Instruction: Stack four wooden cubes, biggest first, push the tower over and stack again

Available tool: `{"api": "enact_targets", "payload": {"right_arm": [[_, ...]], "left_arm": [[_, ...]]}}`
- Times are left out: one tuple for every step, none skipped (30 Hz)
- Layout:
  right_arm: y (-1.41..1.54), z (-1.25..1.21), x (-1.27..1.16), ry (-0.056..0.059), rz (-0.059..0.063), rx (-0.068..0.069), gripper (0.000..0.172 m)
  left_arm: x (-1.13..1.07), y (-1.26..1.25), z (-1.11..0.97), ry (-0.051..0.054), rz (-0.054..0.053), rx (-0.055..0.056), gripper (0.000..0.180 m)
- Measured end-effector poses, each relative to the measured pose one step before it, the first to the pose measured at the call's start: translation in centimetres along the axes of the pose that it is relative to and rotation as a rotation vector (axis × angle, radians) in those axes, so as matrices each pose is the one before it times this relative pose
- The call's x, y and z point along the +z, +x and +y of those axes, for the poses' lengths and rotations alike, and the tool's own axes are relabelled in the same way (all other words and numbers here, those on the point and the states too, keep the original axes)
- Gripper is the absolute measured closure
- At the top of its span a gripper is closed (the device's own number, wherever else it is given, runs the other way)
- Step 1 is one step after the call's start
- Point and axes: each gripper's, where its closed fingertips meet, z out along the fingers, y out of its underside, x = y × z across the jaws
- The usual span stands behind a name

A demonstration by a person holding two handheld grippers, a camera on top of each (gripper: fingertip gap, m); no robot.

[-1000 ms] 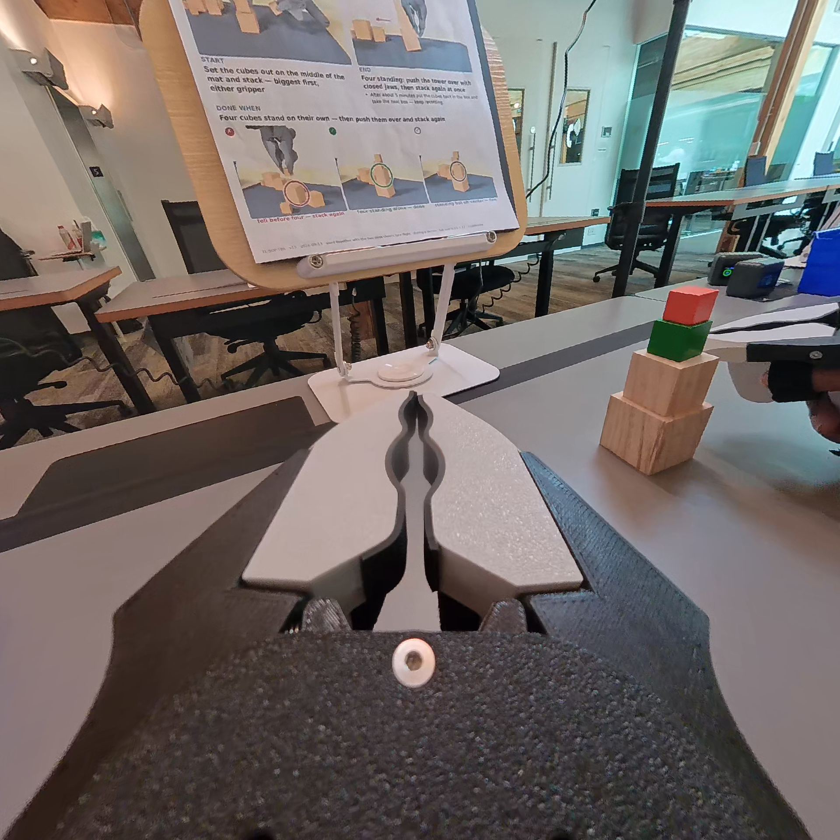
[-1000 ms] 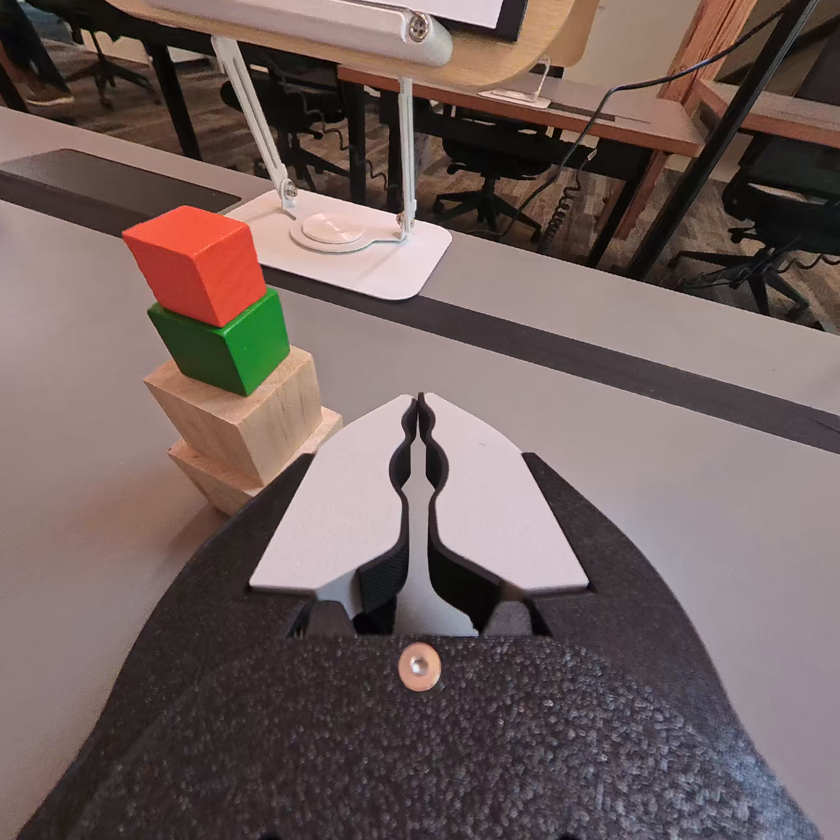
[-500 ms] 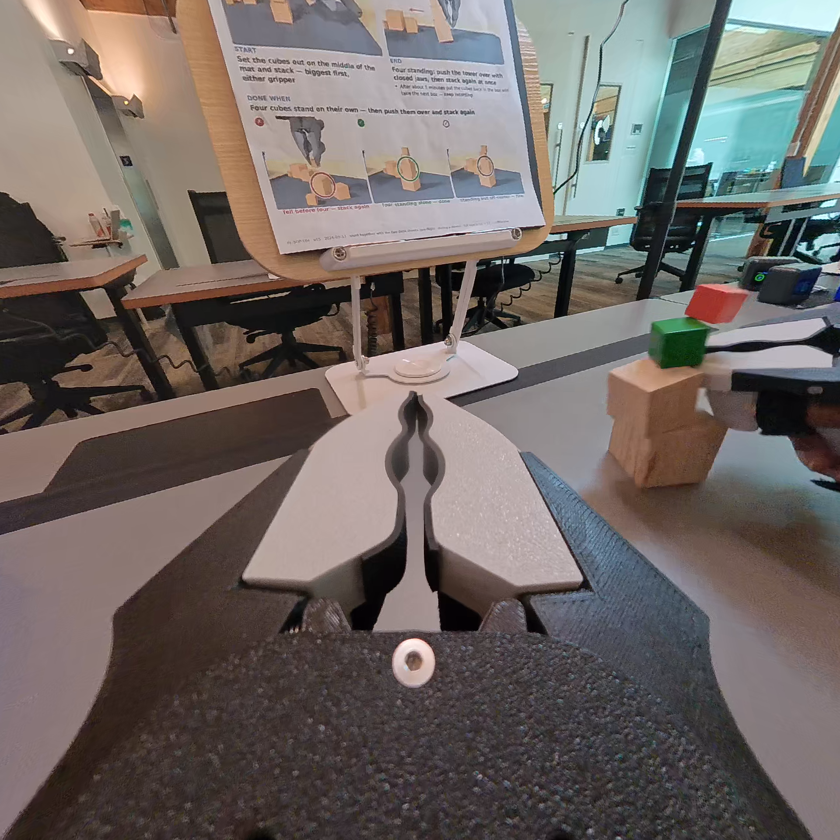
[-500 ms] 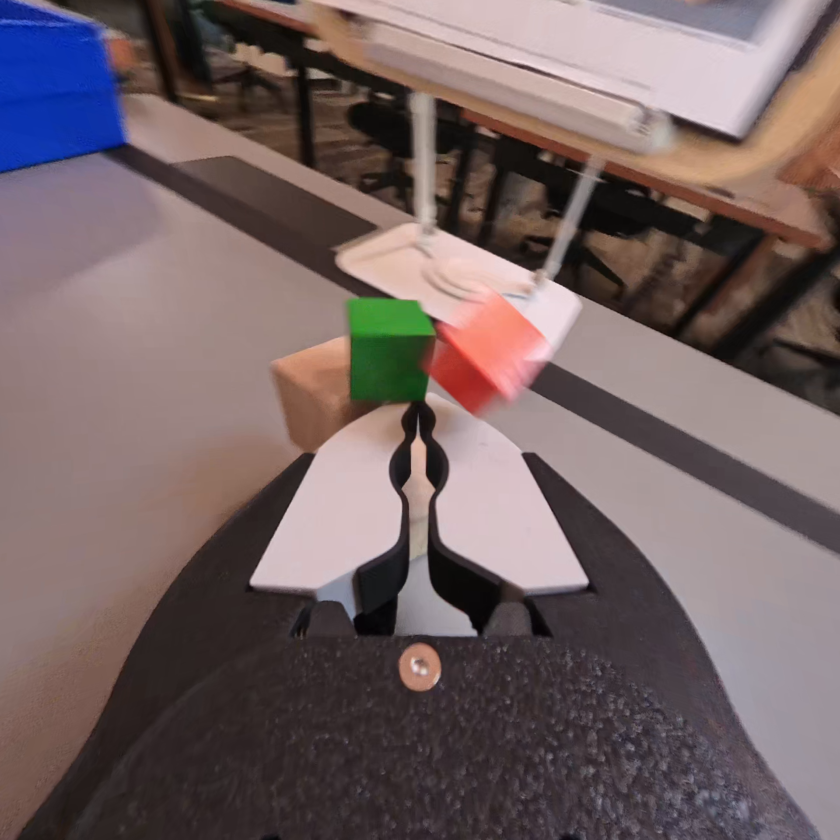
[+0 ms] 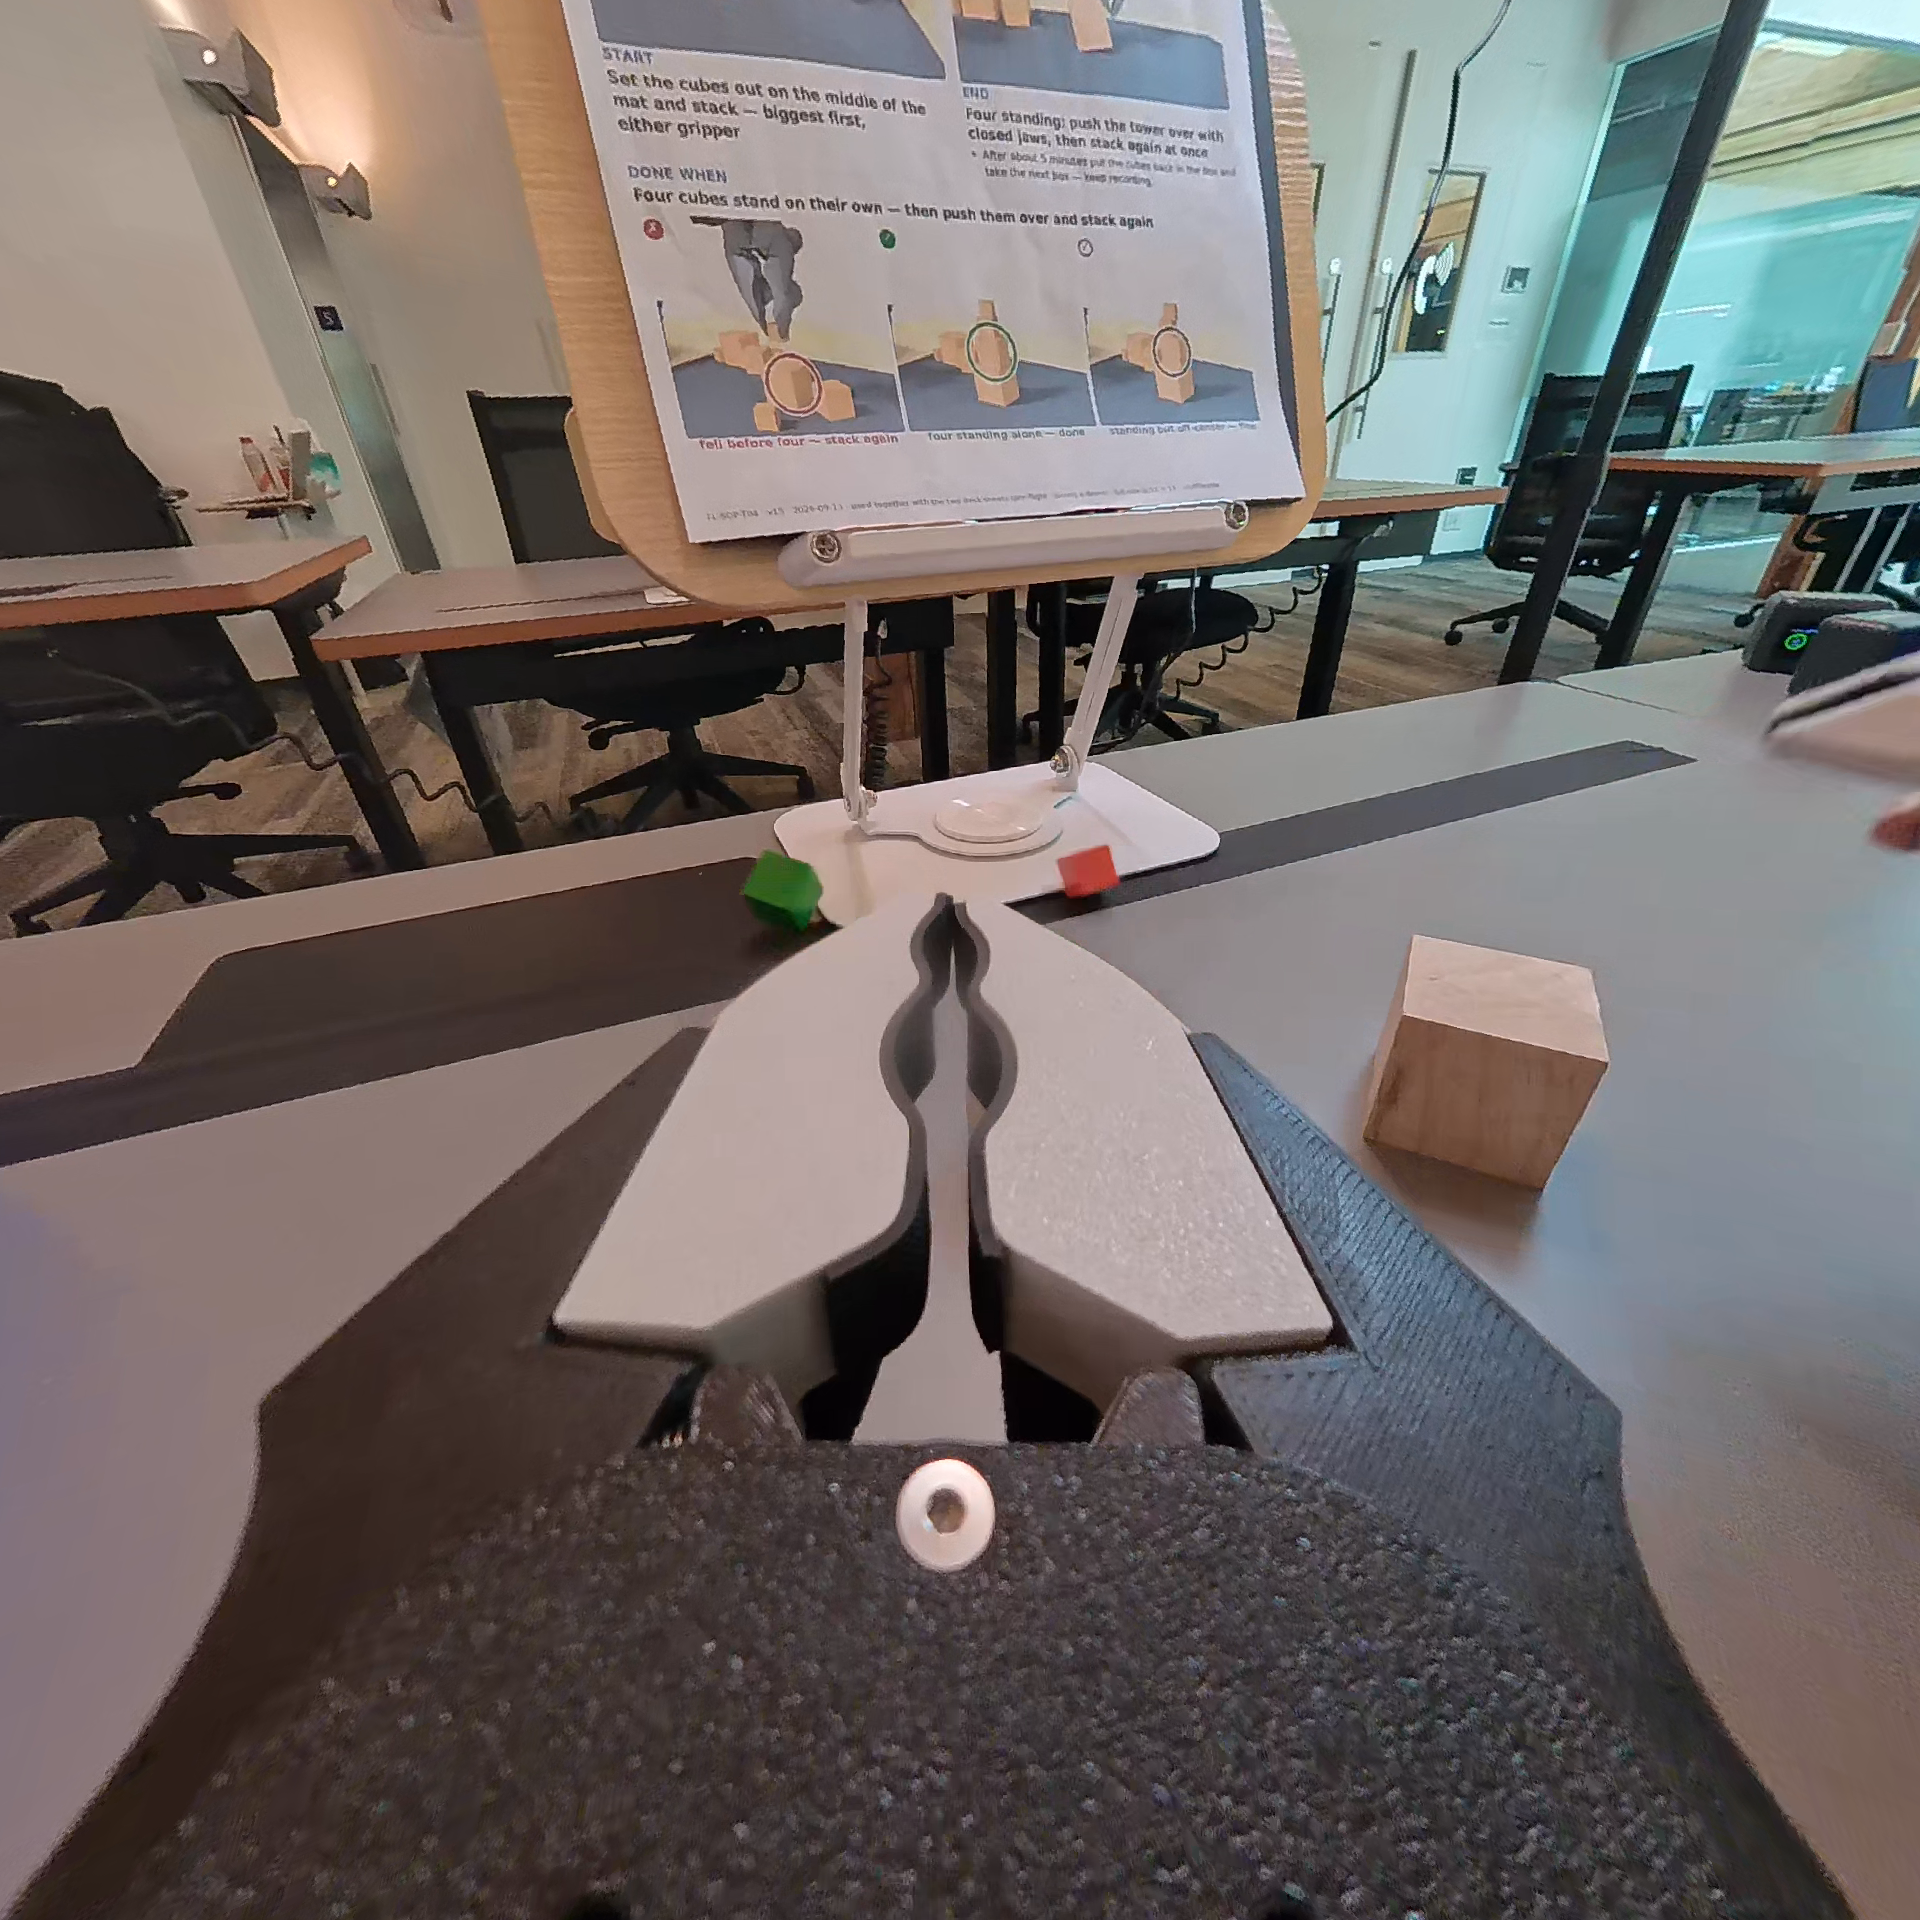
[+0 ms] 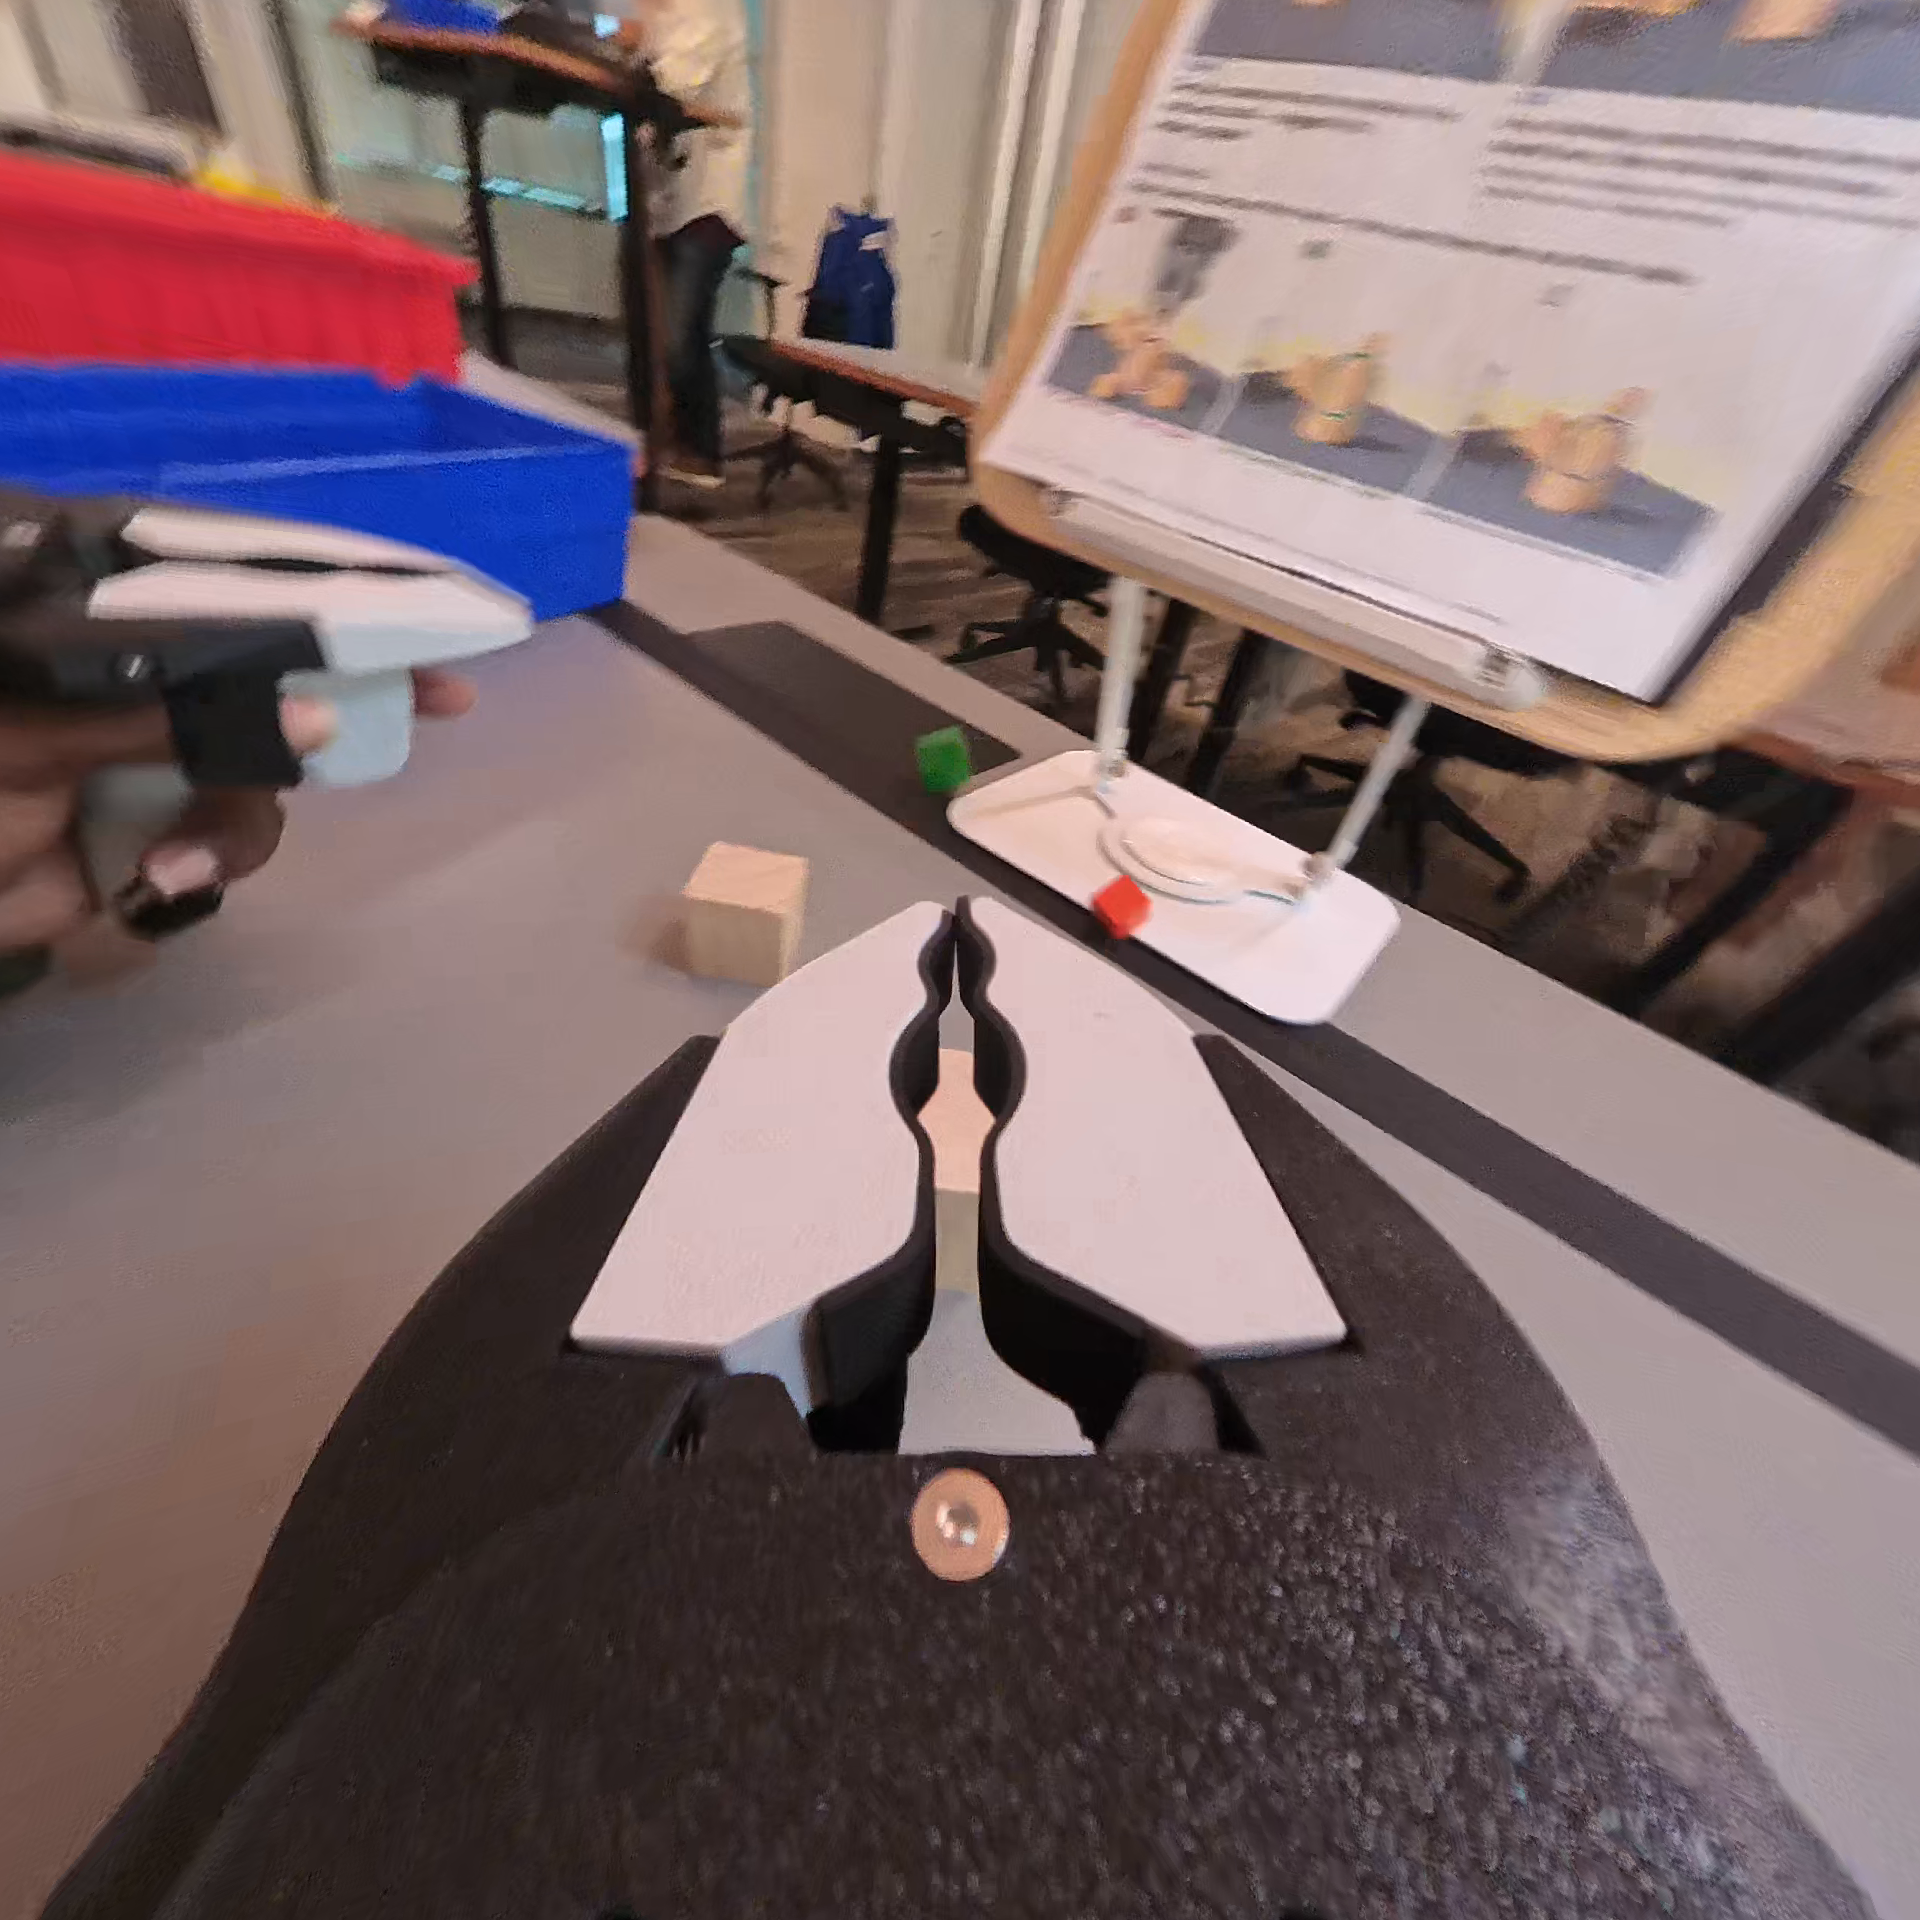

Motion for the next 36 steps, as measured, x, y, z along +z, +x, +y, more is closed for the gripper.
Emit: {"api": "enact_targets", "payload": {"right_arm": [[1.331, -0.217, -0.815, 0.0018, 0.0401, 0.0444, 0.172], [1.251, -0.195, -0.752, 0.0072, 0.0391, 0.0374, 0.172], [1.166, -0.143, -0.714, 0.0144, 0.0374, 0.0287, 0.172], [1.136, -0.025, -0.65, 0.0176, 0.0386, 0.0182, 0.172], [1.152, 0.101, -0.596, 0.023, 0.0424, 0.0128, 0.172], [1.076, 0.207, -0.5, 0.0281, 0.0369, 0.0184, 0.172], [0.924, 0.33, -0.33, 0.0193, 0.0252, 0.0256, 0.172], [0.702, 0.372, -0.141, -0.002, 0.0095, 0.0251, 0.172], [0.559, 0.202, -0.003, -0.0099, 0.0007, 0.0092, 0.172], [0.656, -0.123, -0.047, 0.0025, 0.0121, -0.0067, 0.172], [0.665, -0.351, -0.111, 0.0154, 0.0176, -0.0096, 0.172], [0.473, -0.308, -0.103, 0.0123, 0.0074, -0.0022, 0.172], [0.347, -0.164, -0.078, 0.0052, 0.0027, 0.0064, 0.172], [0.306, -0.079, -0.067, 0.0039, 0.0027, 0.0122, 0.172], [0.24, 0.024, -0.042, 0.0012, 0.0017, 0.0138, 0.172], [0.179, 0.109, -0.012, -0.0022, 0.0004, 0.0119, 0.172], [0.127, 0.146, 0.019, -0.0025, 0.0006, 0.0082, 0.172], [0.104, 0.182, 0.05, -0.0027, 0.0015, 0.0048, 0.172], [0.04, 0.256, 0.091, -0.0065, -0.0011, 0.0033, 0.172], [0.004, 0.296, 0.109, -0.0087, -0.0019, 0.0017, 0.172], [0.009, 0.261, 0.103, -0.0082, -0.0005, -0.0024, 0.172], [0.017, 0.188, 0.079, -0.0071, 0.0007, -0.0075, 0.172], [0.039, 0.104, 0.027, -0.0053, 0.0032, -0.0102, 0.172], [0.049, 0.02, -0.008, -0.0021, 0.0043, -0.0097, 0.172], [-0.002, -0.037, -0.017, -0.0015, 0.0017, -0.01, 0.171], [-0.012, -0.01, -0.015, -0.0044, 0.0012, -0.0127, 0.17], [-0.002, -0.061, -0.028, -0.0014, 0.0036, -0.0152, 0.17], [-0.001, -0.115, -0.044, 0.0033, 0.0038, -0.0171, 0.17], [0.0, -0.083, -0.04, 0.0014, 0.0029, -0.0172, 0.17], [0.063, -0.07, -0.036, 0.0003, 0.0059, -0.0148, 0.17], [0.032, -0.03, -0.002, -0.0004, 0.0025, -0.0122, 0.17], [0.008, 0.049, 0.032, -0.0051, 0.0018, -0.0131, 0.169], [0.071, 0.078, 0.036, -0.0063, 0.0081, -0.0177, 0.168], [0.08, 0.043, 0.013, -0.0018, 0.0102, -0.0194, 0.168], [0.051, 0.015, -0.012, 0.0005, 0.0075, -0.0153, 0.167], [0.038, 0.043, 0.001, -0.0027, 0.0047, -0.0096, 0.166]], "left_arm": [[0.052, 0.025, 0.118, -0.0052, 0.0016, -0.0024, 0.18], [0.067, 0.062, 0.122, -0.0057, 0.0025, -0.0021, 0.18], [0.069, 0.079, 0.13, -0.0048, 0.0029, -0.0008, 0.18], [0.057, 0.077, 0.142, -0.005, 0.0019, 0.0025, 0.18], [0.052, 0.075, 0.144, -0.0053, 0.0011, 0.0045, 0.18], [0.05, 0.082, 0.13, -0.0043, 0.0015, 0.0044, 0.18], [0.039, 0.042, 0.15, -0.0043, -0.0005, 0.0055, 0.18], [0.03, 0.009, 0.192, -0.0053, -0.0019, 0.0066, 0.18], [0.042, 0.016, 0.164, -0.0054, -0.0005, 0.0047, 0.18], [0.027, 0.025, 0.049, -0.0024, 0.0017, 0.001, 0.18], [0.012, -0.007, -0.116, 0.0029, 0.0009, -0.0007, 0.18], [-0.009, 0.004, -0.255, 0.0076, 0.0014, -0.0013, 0.18], [-0.007, 0.025, -0.279, 0.0079, 0.0029, -0.0018, 0.18], [-0.02, 0.036, -0.239, 0.0071, 0.0031, -0.0022, 0.18], [-0.003, 0.065, -0.166, 0.0052, 0.0048, -0.0039, 0.18], [0.009, 0.033, -0.062, 0.0026, 0.0029, -0.0037, 0.18], [0.027, 0.001, 0.012, 0.0014, 0.0002, -0.0018, 0.18], [0.04, 0.049, 0.073, -0.0002, 0.0036, -0.0001, 0.18], [0.039, 0.107, 0.096, -0.0021, 0.0078, 0.0002, 0.18], [0.037, 0.125, 0.047, -0.0006, 0.0083, -0.0026, 0.18], [0.003, 0.145, -0.052, 0.0032, 0.0082, -0.0047, 0.18], [0.01, 0.187, -0.064, 0.0033, 0.0101, -0.0044, 0.18], [0.029, 0.211, -0.048, 0.0027, 0.0105, -0.002, 0.18], [0.034, 0.258, -0.002, 0.0022, 0.0129, 0.0029, 0.18], [0.068, 0.32, 0.093, -0.0021, 0.0164, 0.0048, 0.18], [0.103, 0.333, 0.194, -0.0085, 0.0178, 0.0026, 0.18], [0.145, 0.433, 0.194, -0.0095, 0.0236, 0.0005, 0.18], [0.155, 0.604, 0.105, -0.0068, 0.0323, 0.0025, 0.18], [0.202, 0.702, 0.14, -0.0125, 0.0342, 0.0056, 0.18], [0.266, 0.839, 0.323, -0.0258, 0.0381, 0.0028, 0.18], [0.348, 1.003, 0.482, -0.0382, 0.0441, -0.0024, 0.18], [0.462, 0.873, 0.584, -0.0467, 0.0292, -0.0099, 0.172], [0.515, 0.809, 0.444, -0.0363, 0.0194, -0.0109, 0.166], [0.535, 1.046, 0.252, -0.0236, 0.0283, -0.0088, 0.159], [0.571, 1.029, 0.165, -0.0207, 0.0217, -0.006, 0.15], [0.557, 0.916, 0.05, -0.014, 0.0081, -0.0003, 0.143]]}}
